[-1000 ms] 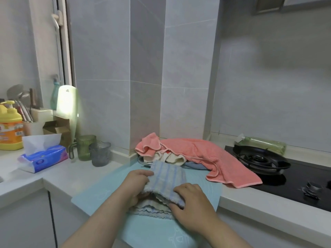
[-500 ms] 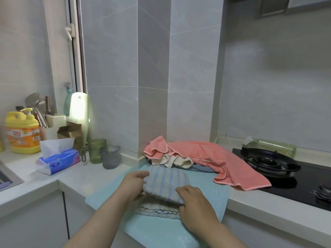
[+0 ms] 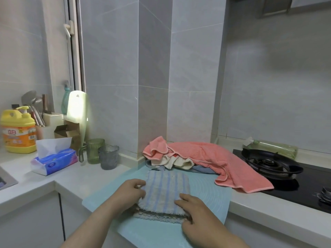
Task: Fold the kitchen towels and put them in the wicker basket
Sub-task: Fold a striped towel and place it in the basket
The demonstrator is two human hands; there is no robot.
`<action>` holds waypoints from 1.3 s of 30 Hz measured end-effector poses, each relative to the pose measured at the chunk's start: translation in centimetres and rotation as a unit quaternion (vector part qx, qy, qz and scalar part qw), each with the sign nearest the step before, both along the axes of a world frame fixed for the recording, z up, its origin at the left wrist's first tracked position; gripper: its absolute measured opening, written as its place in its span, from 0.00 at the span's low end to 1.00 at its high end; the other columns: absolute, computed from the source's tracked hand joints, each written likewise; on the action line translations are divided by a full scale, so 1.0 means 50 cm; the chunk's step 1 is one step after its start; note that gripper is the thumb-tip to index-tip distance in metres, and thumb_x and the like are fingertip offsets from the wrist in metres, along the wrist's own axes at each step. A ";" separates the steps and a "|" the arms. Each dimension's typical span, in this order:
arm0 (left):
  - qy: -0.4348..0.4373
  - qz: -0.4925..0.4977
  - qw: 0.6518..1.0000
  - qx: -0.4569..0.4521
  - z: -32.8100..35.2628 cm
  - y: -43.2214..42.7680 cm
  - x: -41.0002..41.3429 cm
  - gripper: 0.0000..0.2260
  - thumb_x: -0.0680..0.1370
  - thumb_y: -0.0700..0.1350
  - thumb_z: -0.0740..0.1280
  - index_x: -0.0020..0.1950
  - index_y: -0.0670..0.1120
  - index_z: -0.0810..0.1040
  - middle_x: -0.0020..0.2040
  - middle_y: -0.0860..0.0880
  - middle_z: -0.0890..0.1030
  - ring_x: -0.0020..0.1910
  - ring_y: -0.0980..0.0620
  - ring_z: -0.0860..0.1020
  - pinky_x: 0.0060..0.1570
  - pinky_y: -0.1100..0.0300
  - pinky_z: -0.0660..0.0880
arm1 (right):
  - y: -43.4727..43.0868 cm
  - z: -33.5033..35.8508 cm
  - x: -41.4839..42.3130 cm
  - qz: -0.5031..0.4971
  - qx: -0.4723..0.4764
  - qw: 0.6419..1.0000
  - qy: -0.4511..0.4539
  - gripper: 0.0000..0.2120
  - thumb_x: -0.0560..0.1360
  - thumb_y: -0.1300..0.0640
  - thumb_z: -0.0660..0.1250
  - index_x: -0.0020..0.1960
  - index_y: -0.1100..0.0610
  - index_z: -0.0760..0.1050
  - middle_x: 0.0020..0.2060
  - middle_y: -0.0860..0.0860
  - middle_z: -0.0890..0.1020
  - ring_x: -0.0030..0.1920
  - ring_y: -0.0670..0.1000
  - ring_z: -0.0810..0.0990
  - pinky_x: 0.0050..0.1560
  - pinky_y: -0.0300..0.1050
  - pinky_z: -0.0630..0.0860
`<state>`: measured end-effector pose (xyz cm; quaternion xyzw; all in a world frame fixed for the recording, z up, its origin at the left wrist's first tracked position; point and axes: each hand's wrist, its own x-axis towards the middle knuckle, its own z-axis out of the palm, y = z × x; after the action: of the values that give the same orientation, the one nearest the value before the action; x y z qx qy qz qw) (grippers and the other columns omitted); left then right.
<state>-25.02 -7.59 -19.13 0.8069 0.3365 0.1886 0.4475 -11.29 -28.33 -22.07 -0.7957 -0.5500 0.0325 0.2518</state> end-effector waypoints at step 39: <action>0.233 -0.155 0.887 0.368 -0.057 -0.015 0.172 0.41 0.70 0.68 0.35 0.81 0.51 0.47 0.81 0.55 0.47 0.79 0.56 0.44 0.76 0.51 0.39 | 0.215 0.092 0.293 -0.052 -0.175 0.878 0.442 0.04 0.70 0.58 0.67 0.44 0.53 0.74 0.28 0.50 0.70 0.24 0.46 0.62 0.27 0.37 0.54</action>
<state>-16.42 -8.36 -21.98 0.9762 0.2080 0.0337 0.0509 3.37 -17.59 -17.49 -0.7570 -0.3246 0.4635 0.3268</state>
